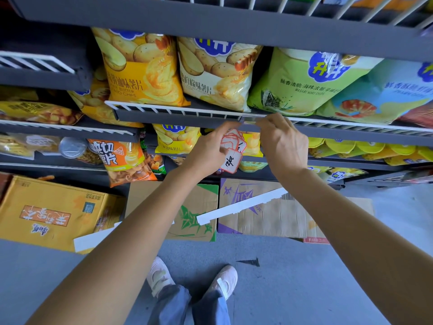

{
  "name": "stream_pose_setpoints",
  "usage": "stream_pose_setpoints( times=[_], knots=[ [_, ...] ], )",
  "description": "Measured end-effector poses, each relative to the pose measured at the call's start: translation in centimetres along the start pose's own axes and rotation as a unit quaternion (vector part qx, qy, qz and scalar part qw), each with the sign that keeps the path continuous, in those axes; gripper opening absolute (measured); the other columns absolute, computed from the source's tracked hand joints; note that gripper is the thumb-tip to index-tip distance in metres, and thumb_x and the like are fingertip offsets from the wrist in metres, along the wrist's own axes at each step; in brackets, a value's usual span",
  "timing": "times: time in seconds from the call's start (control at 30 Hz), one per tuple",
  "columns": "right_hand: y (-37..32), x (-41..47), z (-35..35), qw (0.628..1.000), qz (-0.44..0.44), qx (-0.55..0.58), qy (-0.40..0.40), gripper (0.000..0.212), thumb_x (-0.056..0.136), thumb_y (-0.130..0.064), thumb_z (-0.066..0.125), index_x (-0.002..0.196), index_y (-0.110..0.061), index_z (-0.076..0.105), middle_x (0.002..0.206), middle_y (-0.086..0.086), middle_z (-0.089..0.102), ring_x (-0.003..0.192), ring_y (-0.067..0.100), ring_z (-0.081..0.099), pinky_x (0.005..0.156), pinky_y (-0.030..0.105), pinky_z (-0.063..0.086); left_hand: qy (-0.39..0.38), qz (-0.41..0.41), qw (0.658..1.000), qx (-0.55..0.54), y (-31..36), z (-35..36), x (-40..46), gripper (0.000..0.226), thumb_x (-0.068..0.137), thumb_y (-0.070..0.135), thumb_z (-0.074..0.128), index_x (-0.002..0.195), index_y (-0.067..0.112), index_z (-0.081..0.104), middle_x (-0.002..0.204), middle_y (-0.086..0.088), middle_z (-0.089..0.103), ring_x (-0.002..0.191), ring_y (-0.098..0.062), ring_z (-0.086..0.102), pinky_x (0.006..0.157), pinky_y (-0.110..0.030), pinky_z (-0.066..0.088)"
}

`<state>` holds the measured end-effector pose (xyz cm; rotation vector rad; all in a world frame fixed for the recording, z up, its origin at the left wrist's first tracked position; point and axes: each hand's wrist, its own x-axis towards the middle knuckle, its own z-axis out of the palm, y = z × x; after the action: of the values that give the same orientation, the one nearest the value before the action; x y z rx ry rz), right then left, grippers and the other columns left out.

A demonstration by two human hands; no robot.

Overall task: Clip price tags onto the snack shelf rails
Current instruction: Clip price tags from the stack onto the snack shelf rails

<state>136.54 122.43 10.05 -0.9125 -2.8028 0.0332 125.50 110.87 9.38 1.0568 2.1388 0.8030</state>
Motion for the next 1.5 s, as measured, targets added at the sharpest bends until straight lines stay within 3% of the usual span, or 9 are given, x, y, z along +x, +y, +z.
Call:
stream_pose_setpoints(
  times=[0.4,0.6,0.93,1.07,1.17,1.23,1.37,1.43,1.5],
  knots=[
    [0.8,-0.8,-0.1,0.999,-0.019,0.007,-0.025,0.033,0.077,0.005,0.061,0.107,-0.010,0.064,0.109,0.007,0.060,0.086,0.028,0.061,0.042,0.014,0.013,0.124,-0.099,0.980,-0.122,0.2,0.0,-0.8,0.041,0.093,0.007,0.052,0.132,0.018,0.044,0.122,-0.006,0.059,0.109,-0.020,0.057,0.082,-0.022,0.046],
    [0.8,-0.8,-1.3,0.995,-0.009,0.009,-0.098,0.044,0.092,0.000,0.044,0.132,-0.018,0.045,0.135,-0.001,0.042,0.114,0.022,0.046,0.050,0.029,0.034,0.168,-0.157,0.959,-0.165,-0.1,-0.6,-1.6,0.020,0.092,0.011,0.053,0.112,0.005,0.054,0.110,-0.010,0.063,0.100,-0.023,0.061,0.059,-0.017,0.044],
    [-0.4,-0.6,-2.6,0.984,0.024,0.026,-0.173,0.049,0.091,-0.001,0.045,0.138,-0.012,0.036,0.141,0.004,0.029,0.119,0.027,0.041,0.058,0.032,0.036,0.158,-0.208,0.921,-0.290,1.8,-0.7,-3.0,0.010,0.089,0.008,0.058,0.089,0.019,0.059,0.100,-0.007,0.068,0.097,-0.025,0.064,0.090,-0.043,0.053],
    [-0.4,-0.5,-2.8,0.977,0.037,0.068,-0.200,0.049,0.092,-0.001,0.044,0.140,-0.012,0.036,0.145,0.002,0.028,0.121,0.027,0.042,0.064,0.035,0.041,0.150,-0.219,0.907,-0.326,2.7,-0.2,-3.0,0.010,0.089,0.010,0.059,0.089,0.020,0.058,0.101,-0.005,0.068,0.098,-0.024,0.064,0.090,-0.041,0.053],
    [-0.2,-1.0,-3.2,0.967,0.039,0.144,-0.207,0.045,0.095,-0.006,0.043,0.140,-0.010,0.038,0.147,0.003,0.030,0.122,0.028,0.045,0.080,0.037,0.045,0.156,-0.223,0.890,-0.365,3.5,0.1,-3.3,0.015,0.090,0.007,0.058,0.084,0.021,0.058,0.099,-0.004,0.067,0.097,-0.023,0.064,0.087,-0.037,0.054],
    [-0.5,-1.4,-3.8,0.955,0.038,0.215,-0.202,0.037,0.096,-0.010,0.043,0.133,-0.007,0.048,0.140,0.009,0.043,0.118,0.030,0.050,0.084,0.033,0.041,0.159,-0.225,0.883,-0.380,3.9,0.2,-3.8,0.022,0.090,0.005,0.058,0.078,0.024,0.058,0.094,-0.002,0.066,0.096,-0.022,0.064,0.085,-0.035,0.054],
    [-2.1,-2.6,-5.5,0.897,0.096,0.365,-0.232,0.034,0.099,-0.022,0.036,0.100,0.002,0.059,0.099,0.021,0.065,0.092,0.039,0.062,0.061,0.032,0.037,0.165,-0.230,0.863,-0.417,4.6,-0.2,-5.3,0.022,0.089,-0.001,0.056,0.080,0.018,0.058,0.092,-0.004,0.065,0.092,-0.022,0.061,0.084,-0.036,0.053],
    [-3.1,-3.2,-6.9,0.853,0.153,0.434,-0.244,0.036,0.097,-0.034,0.039,0.090,-0.011,0.065,0.092,0.013,0.069,0.084,0.030,0.067,0.062,0.033,0.045,0.177,-0.229,0.853,-0.434,5.2,-0.6,-6.4,0.016,0.089,-0.003,0.055,0.090,0.012,0.057,0.097,-0.008,0.063,0.092,-0.023,0.061,0.083,-0.034,0.052],
    [-4.1,-3.7,-7.8,0.852,0.146,0.446,-0.231,0.022,0.093,-0.032,0.049,0.078,-0.025,0.064,0.081,0.008,0.071,0.077,0.030,0.068,0.063,0.040,0.053,0.189,-0.223,0.845,-0.448,5.7,-1.2,-7.6,0.017,0.089,-0.004,0.054,0.095,0.012,0.057,0.094,-0.007,0.064,0.093,-0.023,0.061,0.089,-0.036,0.051]
  ],
)
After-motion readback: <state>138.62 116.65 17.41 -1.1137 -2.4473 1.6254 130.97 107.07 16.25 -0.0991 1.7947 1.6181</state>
